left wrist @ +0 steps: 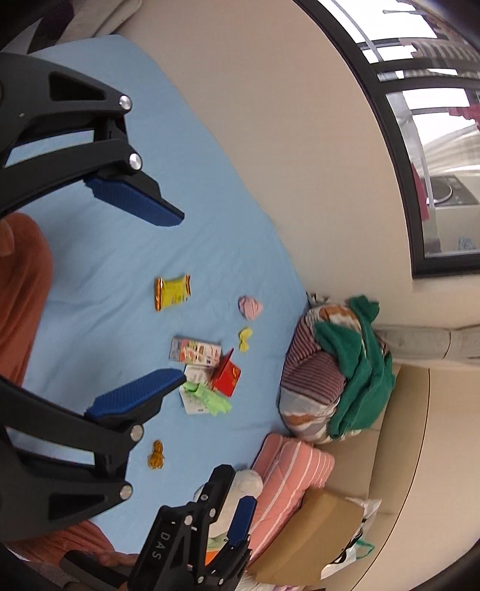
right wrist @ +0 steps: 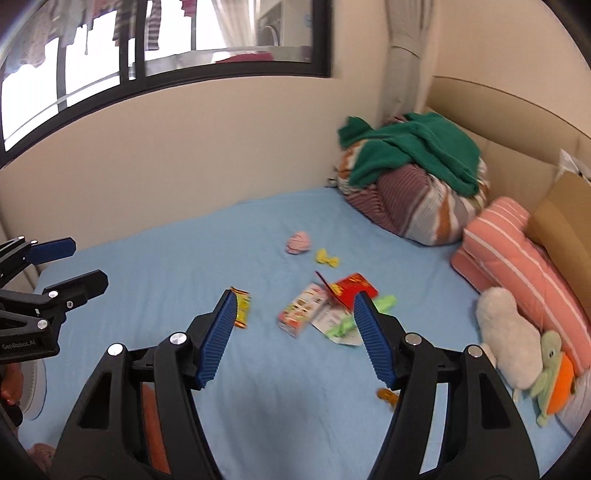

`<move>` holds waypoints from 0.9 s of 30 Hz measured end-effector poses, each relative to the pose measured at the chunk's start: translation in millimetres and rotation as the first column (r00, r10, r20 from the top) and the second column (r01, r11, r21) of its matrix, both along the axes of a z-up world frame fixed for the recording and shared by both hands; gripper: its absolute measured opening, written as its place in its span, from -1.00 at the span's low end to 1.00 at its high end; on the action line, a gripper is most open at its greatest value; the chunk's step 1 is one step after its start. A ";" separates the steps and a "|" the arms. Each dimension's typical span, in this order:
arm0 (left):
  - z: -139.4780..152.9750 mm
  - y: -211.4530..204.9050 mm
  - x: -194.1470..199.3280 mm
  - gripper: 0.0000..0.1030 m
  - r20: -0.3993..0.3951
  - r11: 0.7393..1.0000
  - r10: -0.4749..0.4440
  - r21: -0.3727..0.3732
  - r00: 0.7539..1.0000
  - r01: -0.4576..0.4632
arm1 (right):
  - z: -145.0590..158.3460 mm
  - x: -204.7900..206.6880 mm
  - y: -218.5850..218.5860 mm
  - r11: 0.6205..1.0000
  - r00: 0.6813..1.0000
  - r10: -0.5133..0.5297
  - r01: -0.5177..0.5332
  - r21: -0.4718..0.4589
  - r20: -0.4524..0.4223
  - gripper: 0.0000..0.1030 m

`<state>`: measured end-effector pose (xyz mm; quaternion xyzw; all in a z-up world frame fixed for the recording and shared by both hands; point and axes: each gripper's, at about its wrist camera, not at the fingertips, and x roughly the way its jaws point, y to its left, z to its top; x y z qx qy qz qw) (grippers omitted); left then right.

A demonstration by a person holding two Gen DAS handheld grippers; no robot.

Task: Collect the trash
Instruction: 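Move both open grippers back over the remaining trash on the bed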

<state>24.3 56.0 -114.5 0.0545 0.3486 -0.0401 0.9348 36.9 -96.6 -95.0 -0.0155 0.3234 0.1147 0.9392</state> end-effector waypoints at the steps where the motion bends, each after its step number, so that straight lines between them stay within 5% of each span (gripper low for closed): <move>1: -5.5 -10.1 5.8 0.54 -0.004 1.000 -0.019 0.003 1.000 0.019 | -6.9 0.1 -15.0 0.999 0.999 -0.039 0.039 0.007 -0.014 0.23; 12: -71.8 -58.5 62.9 0.54 -0.098 0.994 -0.101 -0.048 0.990 0.096 | -97.4 9.9 -101.9 0.955 0.948 -0.292 0.297 0.020 -0.128 0.23; 27: -167.9 -129.9 127.2 0.54 -0.189 0.975 -0.220 0.002 0.957 0.224 | -209.7 51.0 -129.2 0.921 0.874 -0.378 0.390 -0.024 -0.306 0.23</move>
